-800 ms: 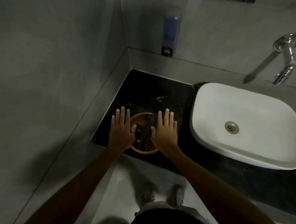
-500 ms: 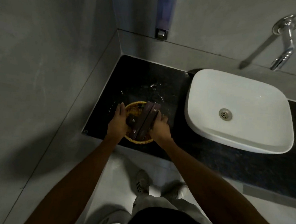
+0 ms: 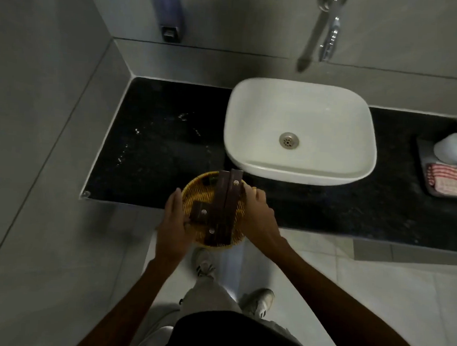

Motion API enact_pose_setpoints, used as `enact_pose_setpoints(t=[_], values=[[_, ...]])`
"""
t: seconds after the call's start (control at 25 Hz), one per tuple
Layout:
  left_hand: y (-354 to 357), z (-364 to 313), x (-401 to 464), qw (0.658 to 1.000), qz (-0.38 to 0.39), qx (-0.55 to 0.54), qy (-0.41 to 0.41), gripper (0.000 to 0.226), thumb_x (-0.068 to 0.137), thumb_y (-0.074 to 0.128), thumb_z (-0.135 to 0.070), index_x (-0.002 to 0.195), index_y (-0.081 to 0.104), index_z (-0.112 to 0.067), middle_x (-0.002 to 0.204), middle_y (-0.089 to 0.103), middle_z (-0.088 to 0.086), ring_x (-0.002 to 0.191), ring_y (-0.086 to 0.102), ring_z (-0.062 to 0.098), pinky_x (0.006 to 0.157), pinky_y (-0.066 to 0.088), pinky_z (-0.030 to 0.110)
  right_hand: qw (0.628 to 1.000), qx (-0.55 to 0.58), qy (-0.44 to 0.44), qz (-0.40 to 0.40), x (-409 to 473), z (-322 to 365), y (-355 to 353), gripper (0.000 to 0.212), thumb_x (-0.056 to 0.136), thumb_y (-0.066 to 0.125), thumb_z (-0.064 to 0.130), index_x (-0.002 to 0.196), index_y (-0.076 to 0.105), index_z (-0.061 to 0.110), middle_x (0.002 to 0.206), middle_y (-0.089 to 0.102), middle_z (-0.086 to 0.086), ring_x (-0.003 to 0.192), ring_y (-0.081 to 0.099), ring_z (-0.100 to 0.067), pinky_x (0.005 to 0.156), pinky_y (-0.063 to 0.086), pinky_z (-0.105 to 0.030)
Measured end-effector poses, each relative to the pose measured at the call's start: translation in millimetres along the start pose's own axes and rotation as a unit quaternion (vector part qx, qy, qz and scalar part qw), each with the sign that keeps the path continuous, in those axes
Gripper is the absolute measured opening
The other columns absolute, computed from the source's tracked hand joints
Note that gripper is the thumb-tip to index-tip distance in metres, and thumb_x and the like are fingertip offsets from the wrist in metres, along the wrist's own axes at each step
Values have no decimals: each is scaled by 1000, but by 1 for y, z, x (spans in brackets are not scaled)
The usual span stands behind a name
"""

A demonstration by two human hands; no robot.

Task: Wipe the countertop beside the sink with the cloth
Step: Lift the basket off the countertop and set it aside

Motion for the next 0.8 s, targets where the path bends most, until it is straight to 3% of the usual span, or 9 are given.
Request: enact_pose_setpoints(t=[0.16,0.32,0.4,0.48,0.6,0.72,0.8], values=[[79,-47,-13,994,94,-57,24,65,94,60,-12,152,35,-29,160,35,-6,132,52,12,90,51,25,997,-4,66,-38,-39,-88,-32,42,97,65,33,135,46,27,137,50,-8,100,63,-13,77,46,-22],[128,-75,11,987,147,-48,52,55,100,51,-10,151,39,-26,167,28,-1,146,43,25,104,46,33,989,3,124,-86,-33,-133,-51,50,97,62,16,144,47,16,139,51,-15,108,69,-31,80,52,-28],[142,-76,28,987,150,-43,36,52,103,48,-15,153,37,-26,169,25,1,149,39,28,111,48,46,985,24,148,-89,-25,-140,-54,55,99,60,18,151,42,17,144,48,-15,113,67,-32,87,55,-33],[149,-76,30,989,144,-23,31,54,105,48,-23,156,32,-28,172,18,1,155,30,31,115,44,53,981,40,169,-85,-24,-148,-49,60,101,56,21,157,34,19,157,39,-15,132,58,-34,105,53,-41],[152,-101,24,982,79,81,151,60,102,55,-28,157,37,-13,171,20,14,160,13,36,124,27,55,968,-95,189,-133,-30,-167,-66,67,102,51,35,161,27,18,171,21,-13,160,19,-34,128,27,-52],[166,-165,21,947,56,100,299,61,102,54,-36,154,43,-7,167,32,17,160,16,33,128,22,49,945,-178,189,-199,-41,-194,-108,72,99,48,38,163,22,17,173,13,-16,162,7,-36,129,12,-52],[198,-228,28,925,70,109,357,63,104,47,-43,156,39,-8,167,32,16,161,12,31,130,20,46,928,-203,222,-221,-38,-231,-149,73,99,48,39,163,21,17,174,9,-17,162,5,-37,129,8,-53]])
Point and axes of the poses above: each hand's wrist, its own x-axis towards the middle knuckle, its own y-axis out of the palm, z = x × y, the point moved 4 cm from there along x, towards the middle knuckle
